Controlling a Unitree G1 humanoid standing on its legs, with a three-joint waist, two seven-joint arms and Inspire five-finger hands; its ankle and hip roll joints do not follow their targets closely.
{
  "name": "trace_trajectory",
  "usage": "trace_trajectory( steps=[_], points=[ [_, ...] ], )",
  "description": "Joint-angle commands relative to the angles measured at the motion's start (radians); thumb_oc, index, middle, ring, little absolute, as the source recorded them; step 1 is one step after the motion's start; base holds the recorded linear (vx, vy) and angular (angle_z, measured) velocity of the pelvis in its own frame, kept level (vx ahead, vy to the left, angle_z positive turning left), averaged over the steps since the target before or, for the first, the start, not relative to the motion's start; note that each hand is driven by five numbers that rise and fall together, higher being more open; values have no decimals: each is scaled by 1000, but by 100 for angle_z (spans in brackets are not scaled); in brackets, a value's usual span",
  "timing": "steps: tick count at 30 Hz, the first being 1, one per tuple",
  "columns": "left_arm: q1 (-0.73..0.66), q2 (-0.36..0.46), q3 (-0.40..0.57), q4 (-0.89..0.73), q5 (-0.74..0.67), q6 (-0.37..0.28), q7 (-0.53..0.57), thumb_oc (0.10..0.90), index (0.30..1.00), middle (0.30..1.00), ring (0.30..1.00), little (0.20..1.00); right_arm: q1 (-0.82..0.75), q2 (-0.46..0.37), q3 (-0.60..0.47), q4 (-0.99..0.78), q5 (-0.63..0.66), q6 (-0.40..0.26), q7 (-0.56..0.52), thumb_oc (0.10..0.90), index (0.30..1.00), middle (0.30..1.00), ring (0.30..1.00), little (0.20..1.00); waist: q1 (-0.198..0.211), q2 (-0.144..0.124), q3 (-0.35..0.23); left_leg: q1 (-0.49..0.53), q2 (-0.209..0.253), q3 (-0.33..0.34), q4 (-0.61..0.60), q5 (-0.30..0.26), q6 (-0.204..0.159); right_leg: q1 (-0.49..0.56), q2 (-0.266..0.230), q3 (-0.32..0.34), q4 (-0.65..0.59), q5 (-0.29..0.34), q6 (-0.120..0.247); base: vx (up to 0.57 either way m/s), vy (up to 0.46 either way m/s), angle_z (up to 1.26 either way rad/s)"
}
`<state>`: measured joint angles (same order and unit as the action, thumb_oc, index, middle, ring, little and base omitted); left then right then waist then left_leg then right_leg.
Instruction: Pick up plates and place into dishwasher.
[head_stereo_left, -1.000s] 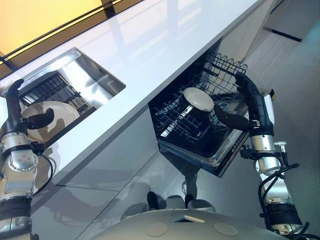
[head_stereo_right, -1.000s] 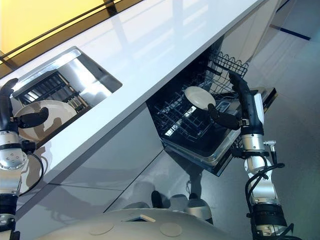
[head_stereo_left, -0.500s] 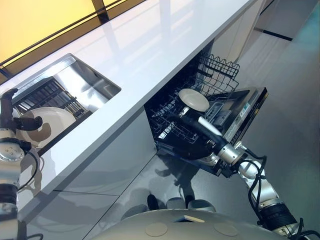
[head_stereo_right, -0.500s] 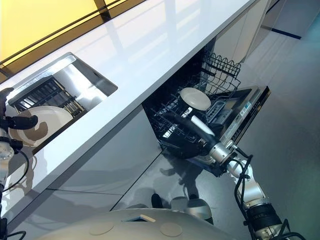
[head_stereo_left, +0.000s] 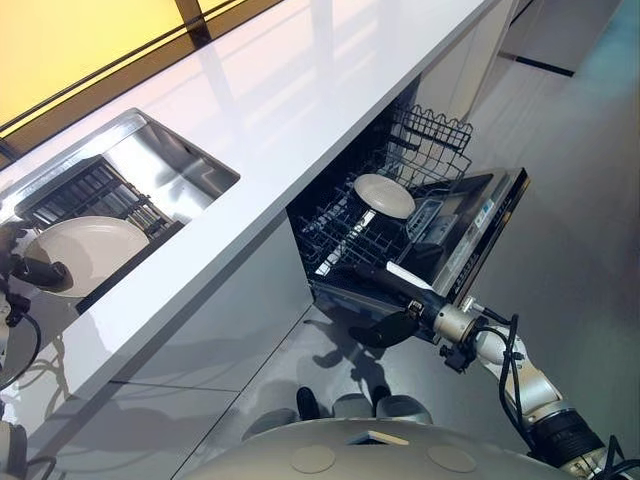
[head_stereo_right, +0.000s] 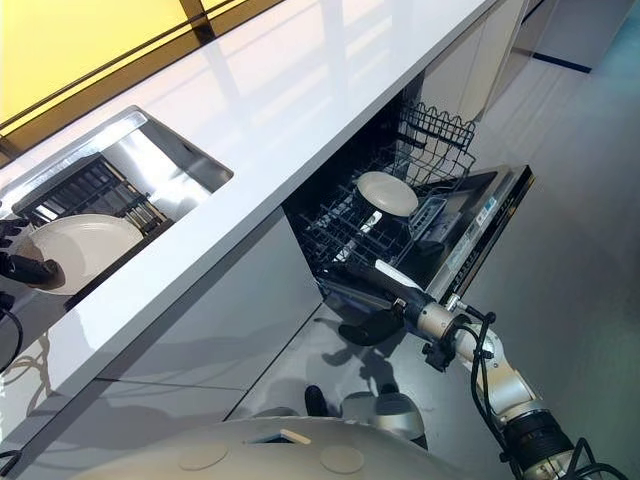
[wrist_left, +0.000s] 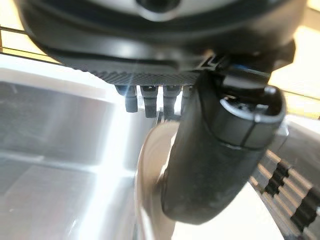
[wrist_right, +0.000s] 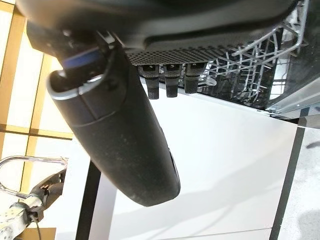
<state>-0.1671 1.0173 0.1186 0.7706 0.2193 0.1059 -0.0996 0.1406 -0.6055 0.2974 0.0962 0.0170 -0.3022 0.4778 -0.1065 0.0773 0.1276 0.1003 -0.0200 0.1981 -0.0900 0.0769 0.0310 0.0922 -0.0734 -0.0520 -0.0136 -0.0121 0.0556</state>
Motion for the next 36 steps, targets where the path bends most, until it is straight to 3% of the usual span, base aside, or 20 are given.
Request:
trace_trajectory(
  steps=[1, 7, 14, 15, 16, 18, 19, 22, 23, 24, 36],
  points=[
    [-124, 153, -7, 44, -11, -2, 12, 800, 900, 900, 900, 900, -70, -9, 28, -88, 48, -76, -39, 800, 900, 900, 900, 900, 23, 26, 0, 17, -97, -25, 61, -161, 57, -117, 2, -50, 130, -9, 100, -15, 62, 9],
    [-154, 151, -22, 51, -87, -6, -21, 800, 900, 900, 900, 900, -69, -17, 45, -89, 48, -75, -71, 800, 900, 900, 900, 900, 29, 24, 14, 6, -99, -24, 64, -160, 59, -135, -2, -57, 147, -12, 106, -9, 22, 0],
    [-164, 123, 12, 78, -265, 42, -84, 800, 900, 900, 900, 900, -63, -7, 55, -77, 35, -85, -111, 800, 900, 900, 900, 900, 33, 24, 20, 1, -100, -27, 64, -159, 58, -143, -4, -58, 153, -12, 110, 0, 0, 0],
    [-164, 117, 21, 75, -310, 43, -82, 646, 768, 768, 768, 746, -64, -3, 56, -75, 34, -85, -114, 800, 900, 900, 900, 900, 34, 23, 21, 0, -100, -28, 64, -159, 58, -143, -5, -58, 153, -12, 111, 0, 0, 0],
    [-161, 112, 29, 72, -359, 45, -70, 608, 735, 735, 735, 708, -63, -2, 56, -75, 33, -84, -119, 800, 900, 900, 900, 900, 35, 22, 22, -1, -100, -28, 64, -159, 58, -144, -5, -59, 154, -12, 111, 0, 0, 0],
    [-165, 94, 44, 71, -425, 43, -75, 611, 738, 738, 738, 711, -61, 3, 59, -68, 28, -90, -132, 800, 900, 900, 900, 900, 35, 21, 23, 0, -100, -29, 63, -159, 57, -145, -6, -60, 154, -12, 112, 0, 0, 0],
    [-167, 77, 54, 71, -485, 47, -77, 394, 552, 552, 552, 494, -59, 9, 62, -61, 26, -96, -141, 800, 900, 900, 900, 900, 36, 20, 22, 0, -99, -29, 62, -159, 57, -145, -6, -62, 153, -12, 111, 0, 0, 0],
    [-155, 37, 73, 46, -579, 50, -73, 160, 352, 352, 352, 260, -55, 18, 62, -56, 23, -100, -153, 800, 900, 900, 900, 900, 38, 16, 24, 3, -99, -32, 57, -158, 56, -146, -6, -64, 154, -11, 112, -7, -11, 1],
    [-153, 24, 75, 37, -605, 44, -69, 160, 352, 352, 352, 260, -55, 23, 63, -52, 19, -103, -154, 800, 900, 900, 900, 900, 38, 16, 25, 2, -98, -32, 57, -157, 56, -146, -6, -64, 154, -12, 112, 0, 0, 0],
    [-152, 14, 75, 30, -624, 39, -64, 100, 300, 300, 300, 200, -54, 26, 64, -48, 16, -106, -157, 800, 900, 900, 900, 900, 39, 15, 25, 2, -97, -32, 57, -156, 55, -146, -6, -65, 153, -13, 111, 0, 0, 0],
    [-182, -45, 55, -54, -649, -47, 56, 100, 300, 300, 300, 200, -42, 62, 65, 1, 13, -144, -188, 800, 900, 900, 900, 900, 37, 13, 13, 10, -86, -29, 43, -149, 40, -119, 3, -81, 115, -30, 96, -29, -43, 4]
  ],
)
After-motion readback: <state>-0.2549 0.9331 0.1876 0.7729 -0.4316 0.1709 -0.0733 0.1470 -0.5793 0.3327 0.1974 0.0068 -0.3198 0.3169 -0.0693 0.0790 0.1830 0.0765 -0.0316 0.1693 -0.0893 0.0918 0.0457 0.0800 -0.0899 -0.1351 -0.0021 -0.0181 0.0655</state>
